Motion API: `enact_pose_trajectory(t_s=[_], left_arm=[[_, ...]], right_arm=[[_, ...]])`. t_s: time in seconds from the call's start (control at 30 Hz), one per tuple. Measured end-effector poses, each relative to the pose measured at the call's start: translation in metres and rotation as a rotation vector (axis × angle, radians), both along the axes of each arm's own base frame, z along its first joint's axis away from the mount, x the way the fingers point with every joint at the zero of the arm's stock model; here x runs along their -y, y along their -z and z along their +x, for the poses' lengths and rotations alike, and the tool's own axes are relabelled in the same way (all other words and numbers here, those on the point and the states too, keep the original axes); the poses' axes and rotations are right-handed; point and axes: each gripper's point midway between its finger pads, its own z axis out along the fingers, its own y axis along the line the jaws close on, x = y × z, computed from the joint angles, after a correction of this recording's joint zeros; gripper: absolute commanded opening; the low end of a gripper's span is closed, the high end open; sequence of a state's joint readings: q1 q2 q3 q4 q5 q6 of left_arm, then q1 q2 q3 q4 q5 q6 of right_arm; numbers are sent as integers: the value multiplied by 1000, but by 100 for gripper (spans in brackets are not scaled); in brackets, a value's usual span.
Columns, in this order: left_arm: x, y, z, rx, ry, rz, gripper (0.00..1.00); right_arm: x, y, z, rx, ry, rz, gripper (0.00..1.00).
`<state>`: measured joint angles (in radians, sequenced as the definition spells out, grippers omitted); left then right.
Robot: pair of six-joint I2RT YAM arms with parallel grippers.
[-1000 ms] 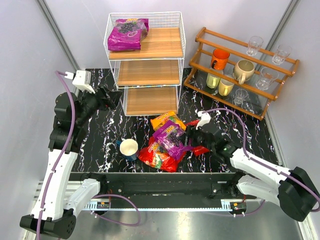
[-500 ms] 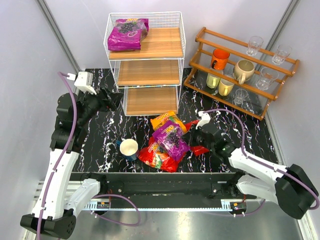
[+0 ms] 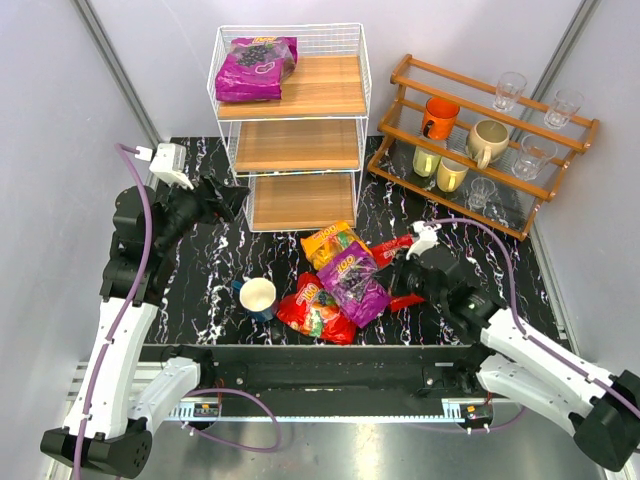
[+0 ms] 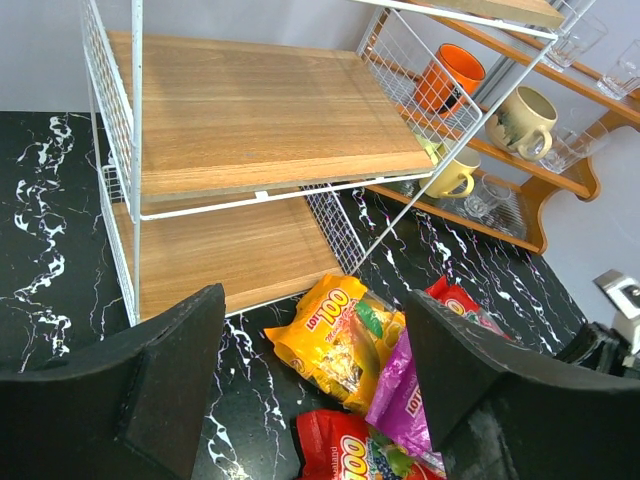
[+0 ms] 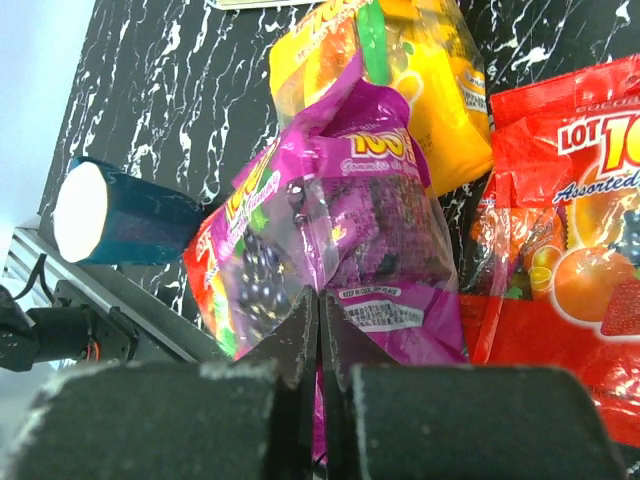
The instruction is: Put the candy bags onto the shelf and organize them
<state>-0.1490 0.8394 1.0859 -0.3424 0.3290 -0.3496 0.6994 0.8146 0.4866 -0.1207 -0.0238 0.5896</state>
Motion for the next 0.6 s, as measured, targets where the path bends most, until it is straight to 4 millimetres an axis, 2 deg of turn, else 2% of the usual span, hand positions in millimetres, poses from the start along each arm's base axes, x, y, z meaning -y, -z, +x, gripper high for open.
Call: enact_pose_trajectory(t_s=[0.1,0.17,0.23,0.6], left_arm=[[0,0,0,-1,2,-1,75],[1,0,0,-1,3,-3,75],[1,0,0,-1,4,-3,75],[-1,-1,-4,15,0,4,75]], right_arm=[[-1,-26,3,23,-5,-4,0],[-3,-54,7,62,-15,-4,0],[-5,-71,12,91,-19,-4,0],[-41,-205,61,336,-92,-30,0]])
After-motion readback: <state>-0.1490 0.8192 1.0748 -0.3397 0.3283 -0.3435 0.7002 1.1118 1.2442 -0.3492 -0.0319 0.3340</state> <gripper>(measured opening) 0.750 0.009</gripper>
